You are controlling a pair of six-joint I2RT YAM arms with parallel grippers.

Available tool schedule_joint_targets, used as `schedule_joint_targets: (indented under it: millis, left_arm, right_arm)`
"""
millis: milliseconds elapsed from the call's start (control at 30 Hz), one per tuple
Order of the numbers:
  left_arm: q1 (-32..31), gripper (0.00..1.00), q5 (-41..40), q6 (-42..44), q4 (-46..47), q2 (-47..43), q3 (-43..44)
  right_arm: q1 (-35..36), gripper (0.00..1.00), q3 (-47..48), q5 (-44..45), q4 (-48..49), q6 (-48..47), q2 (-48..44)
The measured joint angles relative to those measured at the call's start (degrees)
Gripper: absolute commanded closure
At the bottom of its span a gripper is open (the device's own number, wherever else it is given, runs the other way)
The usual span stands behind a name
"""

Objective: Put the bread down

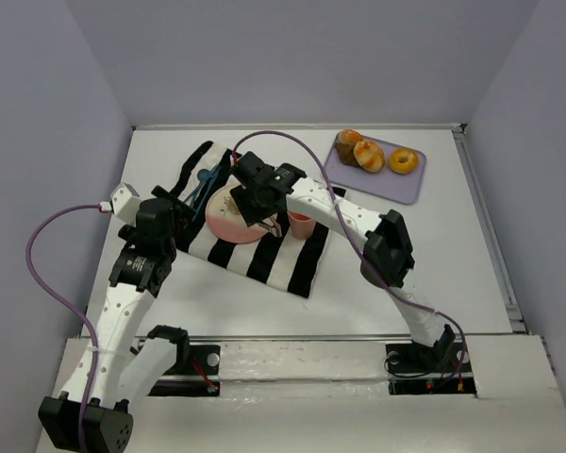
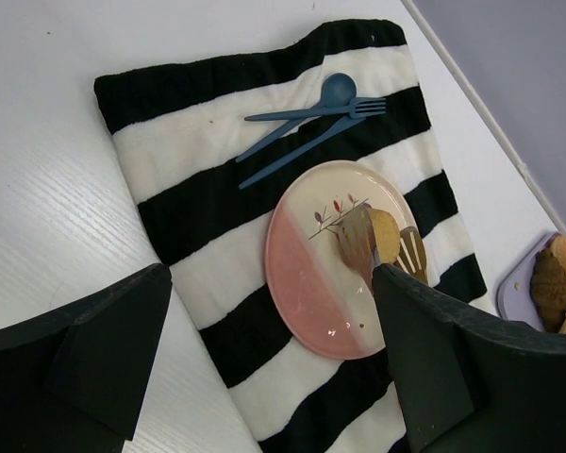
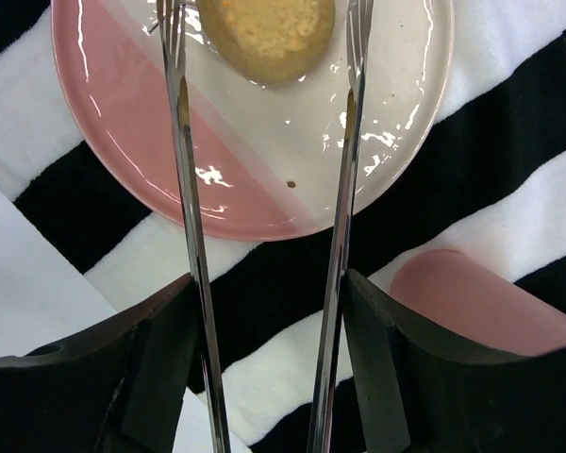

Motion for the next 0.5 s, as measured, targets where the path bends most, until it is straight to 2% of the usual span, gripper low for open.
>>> schedule_joint_targets:
  millis: [233,367,500]
  left_arm:
    - [0.0,0.01,-0.1,-0.1,-0.2,0.0,0.0]
    - [0.0,0.01,-0.7,-0.2,-0.2,0.0,0.0]
    - [0.0,0.01,-0.9,-0.3,-0.2,0.0,0.0]
  right_arm:
    - [0.0,0.34,0.0,0.5,0.0,-0.1,-1.0]
    - [0.0,0.40,0.1,2.6,-0.1,-0.3,-2.8]
    - [0.0,0.41,0.5,4.4,0.2,-0.5,-5.5]
